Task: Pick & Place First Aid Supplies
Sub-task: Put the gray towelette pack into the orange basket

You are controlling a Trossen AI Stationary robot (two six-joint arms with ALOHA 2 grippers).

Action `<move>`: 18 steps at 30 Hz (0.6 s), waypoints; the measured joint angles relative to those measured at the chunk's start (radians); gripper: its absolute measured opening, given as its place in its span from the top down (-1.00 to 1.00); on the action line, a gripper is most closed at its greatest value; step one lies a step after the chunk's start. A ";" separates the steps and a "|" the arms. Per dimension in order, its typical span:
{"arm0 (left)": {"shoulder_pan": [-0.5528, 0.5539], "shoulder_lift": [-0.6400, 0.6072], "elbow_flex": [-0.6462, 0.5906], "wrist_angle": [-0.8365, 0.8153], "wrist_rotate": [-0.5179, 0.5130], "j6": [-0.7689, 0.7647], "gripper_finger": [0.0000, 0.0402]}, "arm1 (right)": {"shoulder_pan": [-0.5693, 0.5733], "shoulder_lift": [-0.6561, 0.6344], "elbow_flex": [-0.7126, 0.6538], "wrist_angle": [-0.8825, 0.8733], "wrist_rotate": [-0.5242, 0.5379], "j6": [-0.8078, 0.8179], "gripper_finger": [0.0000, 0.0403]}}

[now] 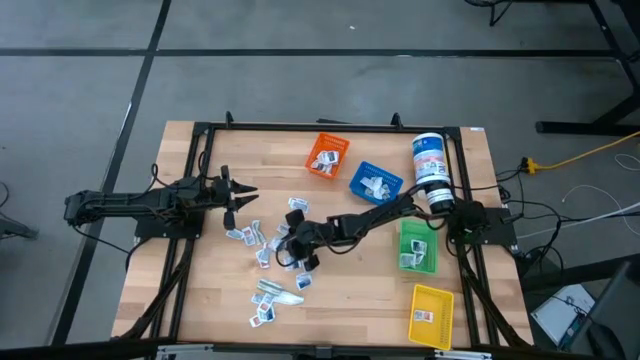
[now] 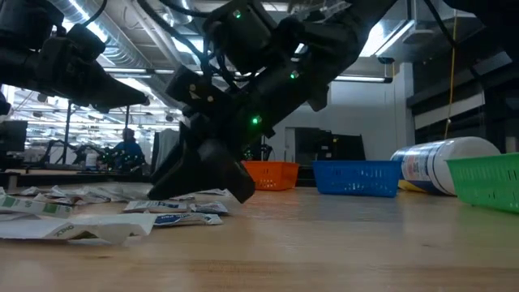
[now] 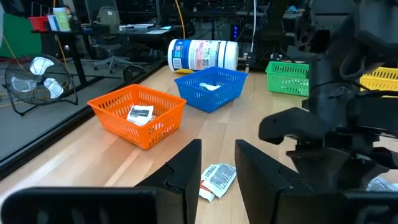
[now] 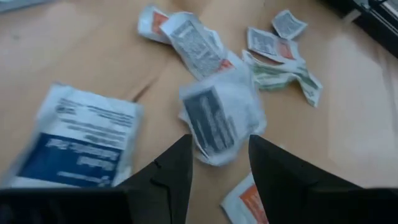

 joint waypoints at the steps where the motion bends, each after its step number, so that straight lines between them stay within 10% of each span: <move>1: 0.000 0.000 0.000 0.000 0.000 0.000 0.55 | 0.000 0.000 0.000 0.000 -0.005 0.000 0.22; 18: 0.000 0.000 0.000 0.000 0.000 0.000 0.54 | -0.010 0.018 0.000 0.003 -0.050 0.003 0.40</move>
